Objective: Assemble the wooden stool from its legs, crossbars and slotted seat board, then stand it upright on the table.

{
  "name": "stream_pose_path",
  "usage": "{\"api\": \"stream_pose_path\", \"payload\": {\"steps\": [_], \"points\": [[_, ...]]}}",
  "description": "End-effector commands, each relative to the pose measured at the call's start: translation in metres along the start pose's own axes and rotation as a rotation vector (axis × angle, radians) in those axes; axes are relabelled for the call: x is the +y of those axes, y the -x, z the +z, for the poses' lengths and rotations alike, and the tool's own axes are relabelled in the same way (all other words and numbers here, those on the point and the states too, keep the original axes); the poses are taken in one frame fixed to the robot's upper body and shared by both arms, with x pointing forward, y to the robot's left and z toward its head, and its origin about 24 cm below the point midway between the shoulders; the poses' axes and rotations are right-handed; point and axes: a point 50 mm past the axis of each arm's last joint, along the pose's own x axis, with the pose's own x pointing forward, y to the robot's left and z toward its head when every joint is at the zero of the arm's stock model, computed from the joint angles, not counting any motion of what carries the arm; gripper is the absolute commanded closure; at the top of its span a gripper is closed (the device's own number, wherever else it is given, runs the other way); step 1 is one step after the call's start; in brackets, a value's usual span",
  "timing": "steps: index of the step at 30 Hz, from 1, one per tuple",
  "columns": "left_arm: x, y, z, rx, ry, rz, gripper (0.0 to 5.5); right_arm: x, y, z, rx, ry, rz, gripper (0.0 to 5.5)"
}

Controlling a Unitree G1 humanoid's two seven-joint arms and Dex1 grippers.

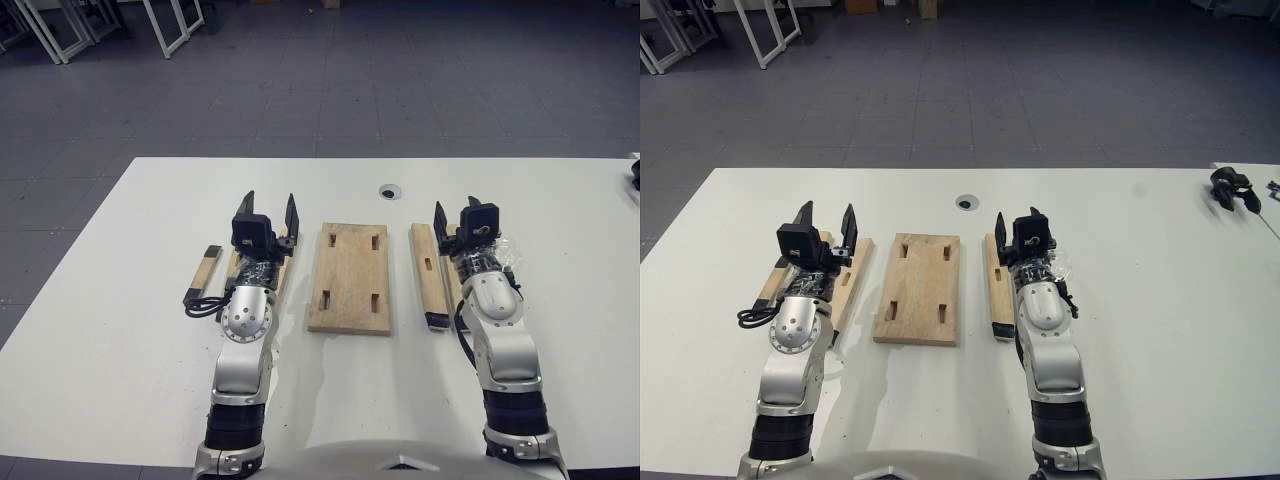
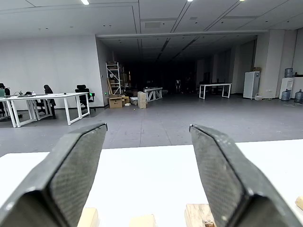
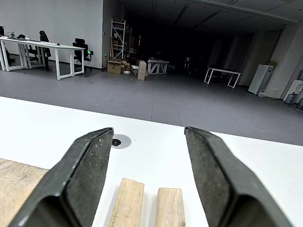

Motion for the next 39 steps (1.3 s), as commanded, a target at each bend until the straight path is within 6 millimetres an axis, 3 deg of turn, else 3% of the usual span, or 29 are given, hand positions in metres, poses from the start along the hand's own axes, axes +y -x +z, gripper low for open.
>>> {"api": "stream_pose_path", "payload": {"steps": [1,13,18,21,23,25,27,29,33,35,36,39], "points": [[-0.001,0.002,-0.006,0.032,0.001,-0.007,2.26,-0.006,0.001,-0.007,0.044,-0.005,-0.026,2.75],[0.001,0.008,-0.016,0.075,-0.002,-0.007,2.26,-0.012,0.003,-0.019,0.108,0.049,-0.015,2.75],[-0.004,0.0,0.018,-0.131,-0.093,-0.025,2.26,0.007,0.005,0.022,-0.166,0.153,0.092,2.75],[-0.008,-0.006,0.028,-0.181,-0.082,-0.044,2.26,0.009,0.007,0.028,-0.227,0.228,0.09,2.75],[-0.008,-0.002,0.01,-0.09,-0.053,-0.047,2.26,0.008,0.006,0.012,-0.13,0.217,0.087,2.75],[-0.004,0.01,-0.021,0.059,-0.052,-0.05,2.26,0.001,0.007,-0.015,0.03,0.18,0.069,2.75],[-0.001,0.02,-0.036,0.133,-0.057,-0.047,2.26,-0.005,0.008,-0.025,0.089,0.154,0.038,2.75],[0.001,0.017,-0.028,0.088,-0.065,-0.032,2.26,-0.009,0.003,-0.009,0.012,0.123,0.005,2.75],[0.002,-0.001,0.012,-0.111,-0.084,0.01,2.26,-0.01,-0.003,0.029,-0.178,0.076,-0.023,2.75],[0.001,-0.006,0.027,-0.17,-0.076,0.019,2.26,-0.009,-0.005,0.035,-0.2,0.068,-0.017,2.75],[0.0,-0.007,0.029,-0.178,-0.071,0.019,2.26,-0.006,-0.006,0.033,-0.189,0.065,0.001,2.75],[0.0,0.0,0.001,-0.054,-0.032,0.022,2.26,-0.001,0.002,-0.015,-0.013,0.065,0.086,2.75]]}}
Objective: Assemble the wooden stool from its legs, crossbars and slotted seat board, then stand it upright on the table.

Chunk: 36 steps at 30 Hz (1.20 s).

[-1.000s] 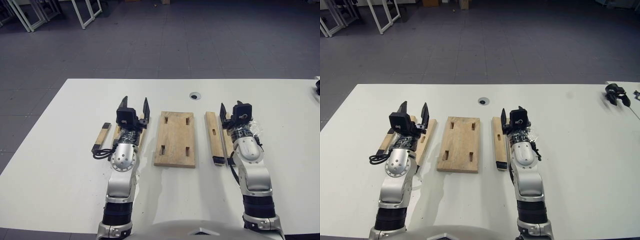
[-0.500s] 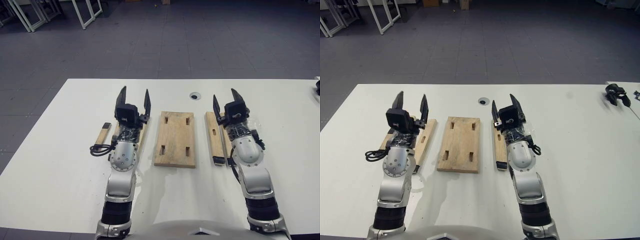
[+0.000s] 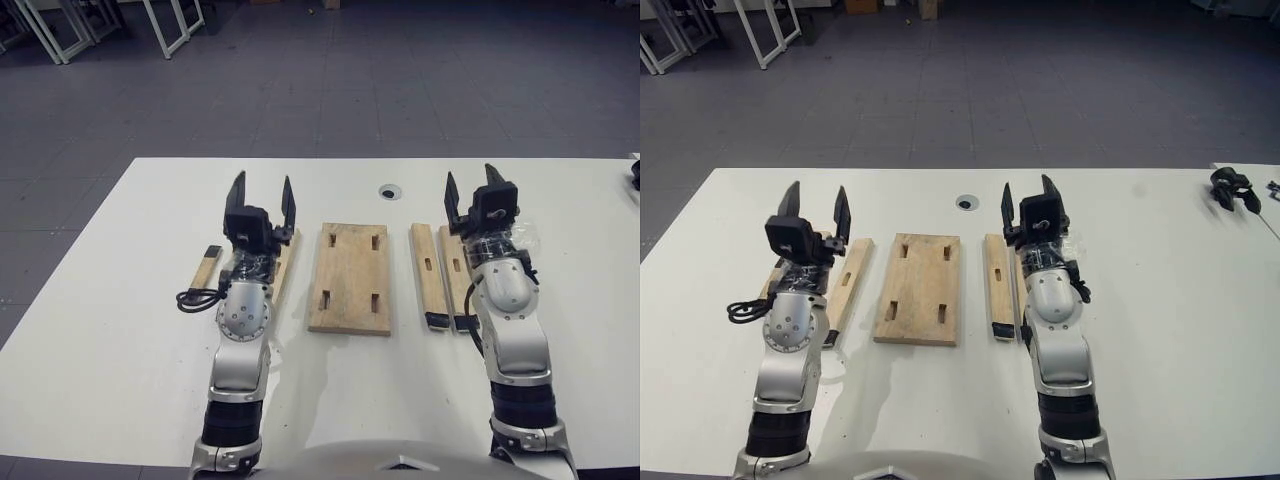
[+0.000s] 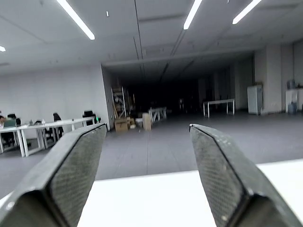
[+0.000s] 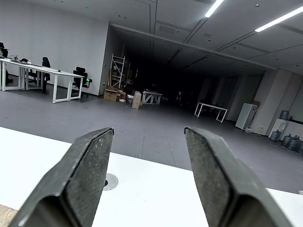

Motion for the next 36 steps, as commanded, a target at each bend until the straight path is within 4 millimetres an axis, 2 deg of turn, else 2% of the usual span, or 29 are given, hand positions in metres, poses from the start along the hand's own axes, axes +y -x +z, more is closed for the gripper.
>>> {"api": "stream_pose_path", "payload": {"steps": [1,3,5,9,11,13,16,20,25,32,36], "points": [[0.0,0.018,-0.036,0.178,0.026,0.01,2.26,0.006,0.023,-0.054,0.218,-0.025,0.084,2.75],[0.002,0.028,-0.047,0.231,0.024,0.015,2.26,0.001,0.03,-0.06,0.236,-0.025,0.071,2.75],[0.004,0.03,-0.045,0.22,0.021,0.021,2.26,0.0,0.026,-0.05,0.186,-0.036,0.056,2.75],[0.01,-0.001,-0.005,0.026,0.003,0.055,2.26,0.002,0.003,0.001,-0.007,-0.091,0.021,2.75],[0.01,-0.009,0.006,-0.015,0.006,0.056,2.26,0.0,0.0,0.008,-0.006,-0.091,-0.002,2.75],[0.008,-0.007,0.003,0.006,0.009,0.052,2.26,-0.007,0.003,-0.004,0.066,-0.073,-0.029,2.75],[0.006,0.003,-0.007,0.071,0.011,0.047,2.26,-0.027,0.02,-0.031,0.233,-0.053,-0.062,2.75],[0.008,0.009,-0.014,0.108,0.003,0.051,2.26,-0.055,0.061,-0.076,0.514,-0.005,-0.052,2.75],[0.009,0.012,-0.017,0.128,0.006,0.056,2.26,-0.052,0.09,-0.11,0.724,0.011,0.07,2.75],[0.009,0.014,-0.02,0.146,0.013,0.062,2.26,-0.045,0.098,-0.123,0.792,-0.024,0.091,2.75],[0.009,0.014,-0.021,0.152,0.016,0.059,2.29,-0.043,0.095,-0.125,0.799,-0.093,0.081,3.53]]}}
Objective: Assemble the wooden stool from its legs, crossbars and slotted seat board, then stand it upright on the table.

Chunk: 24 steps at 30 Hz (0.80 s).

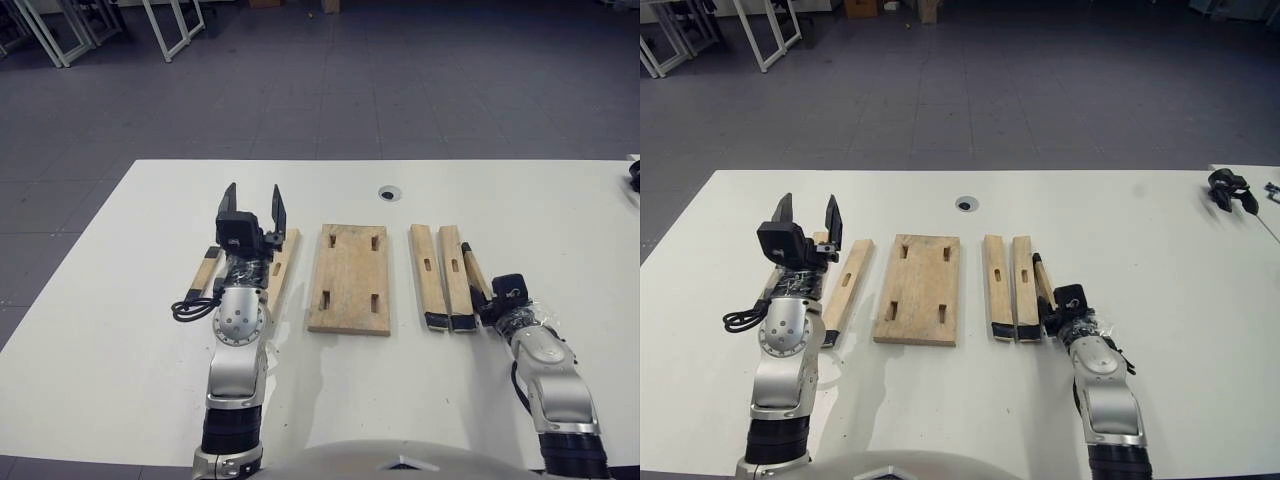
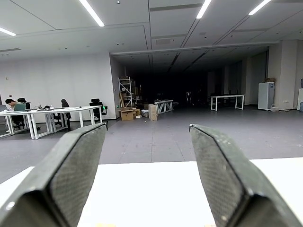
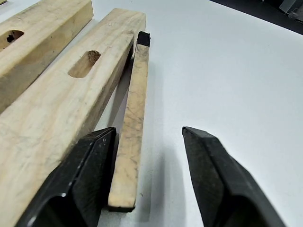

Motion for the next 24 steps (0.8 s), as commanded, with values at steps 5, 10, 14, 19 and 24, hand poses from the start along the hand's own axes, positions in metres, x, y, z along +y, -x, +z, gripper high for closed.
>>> {"api": "stream_pose_path", "payload": {"steps": [5,10,14,19,24], "points": [[-0.001,0.001,-0.007,0.041,0.005,-0.001,2.29,0.01,-0.005,-0.004,0.049,-0.086,0.032,4.5],[-0.004,-0.002,-0.004,0.04,0.041,-0.031,2.29,0.004,-0.009,0.035,-0.086,-0.144,-0.035,5.1],[-0.016,-0.002,-0.003,0.144,0.387,-0.118,2.29,0.008,-0.006,0.096,-0.348,-0.068,0.068,5.1],[-0.036,-0.002,0.013,0.215,0.818,-0.319,2.29,0.032,0.003,0.134,-0.52,-0.076,0.355,5.1],[-0.042,0.003,0.029,0.197,1.003,-0.507,2.29,0.063,0.027,0.141,-0.414,-0.496,1.006,5.1]]}}
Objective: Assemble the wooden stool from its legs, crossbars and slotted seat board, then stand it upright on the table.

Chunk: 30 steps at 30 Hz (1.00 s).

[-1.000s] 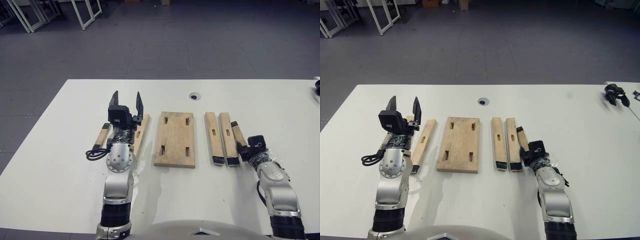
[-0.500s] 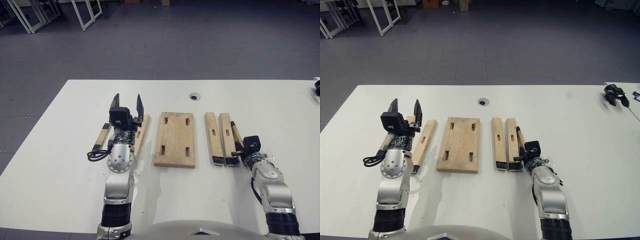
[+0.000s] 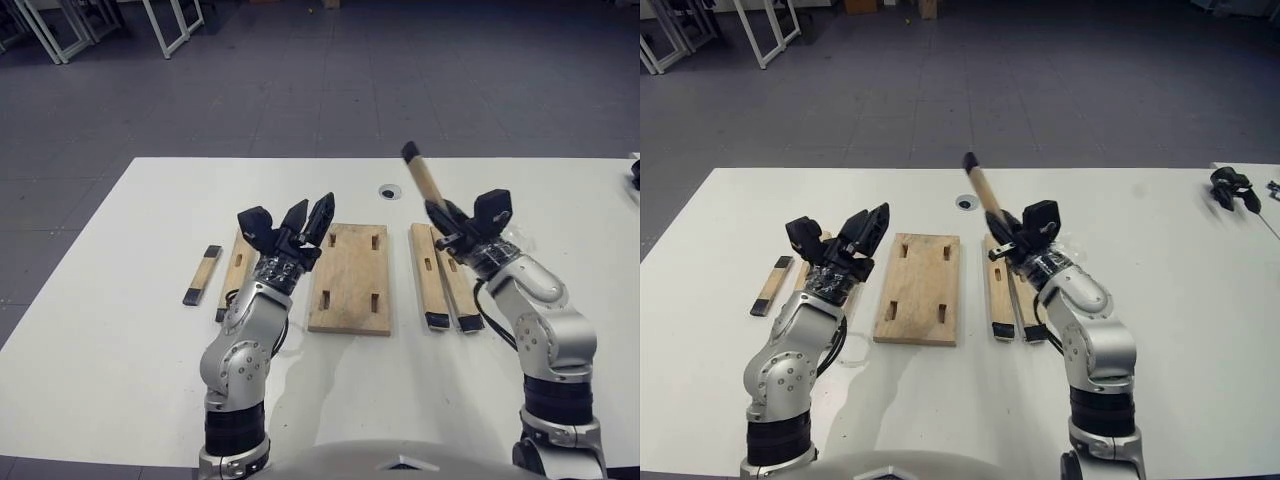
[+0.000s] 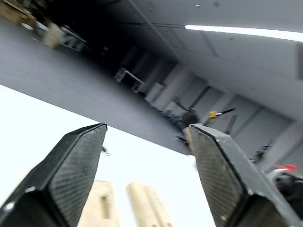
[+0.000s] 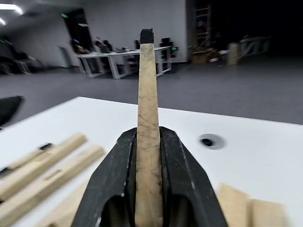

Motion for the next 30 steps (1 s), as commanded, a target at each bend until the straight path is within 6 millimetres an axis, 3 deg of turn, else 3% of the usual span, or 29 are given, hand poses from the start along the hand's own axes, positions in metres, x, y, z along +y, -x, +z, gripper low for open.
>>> {"api": "stream_pose_path", "payload": {"steps": [1,8,16,21,26,30], "points": [[-0.016,-0.001,0.005,0.023,0.108,-0.155,2.29,0.024,0.002,0.01,0.044,-0.27,0.353,5.1],[-0.032,-0.002,0.012,0.056,0.206,-0.284,2.29,0.038,0.008,0.012,0.151,-0.314,0.495,5.1],[-0.037,0.006,0.025,0.125,0.262,-0.43,3.5,0.04,0.019,0.006,0.219,-0.449,0.588,5.1],[-0.037,0.021,0.03,0.256,0.252,-0.565,4.18,0.027,0.023,0.012,0.249,-0.557,0.615,5.1],[-0.03,0.028,0.031,0.303,0.253,-0.582,4.87,0.022,0.027,0.011,0.33,-0.576,0.631,5.1],[-0.024,0.027,0.035,0.278,0.274,-0.563,5.01,0.021,0.029,0.007,0.358,-0.584,0.63,5.1]]}}
